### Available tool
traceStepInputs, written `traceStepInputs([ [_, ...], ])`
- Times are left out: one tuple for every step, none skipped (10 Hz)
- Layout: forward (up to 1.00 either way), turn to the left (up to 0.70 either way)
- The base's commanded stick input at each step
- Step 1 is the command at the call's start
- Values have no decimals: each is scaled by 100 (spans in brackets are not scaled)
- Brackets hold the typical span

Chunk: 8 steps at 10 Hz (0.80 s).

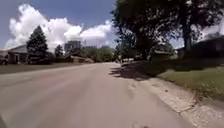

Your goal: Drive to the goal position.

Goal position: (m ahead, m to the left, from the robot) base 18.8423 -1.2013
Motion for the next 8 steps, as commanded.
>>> traceStepInputs([
  [70, 0],
  [70, 0],
  [70, 0],
  [70, 0],
  [70, 0],
  [70, 0],
  [70, 0],
  [70, 0],
])
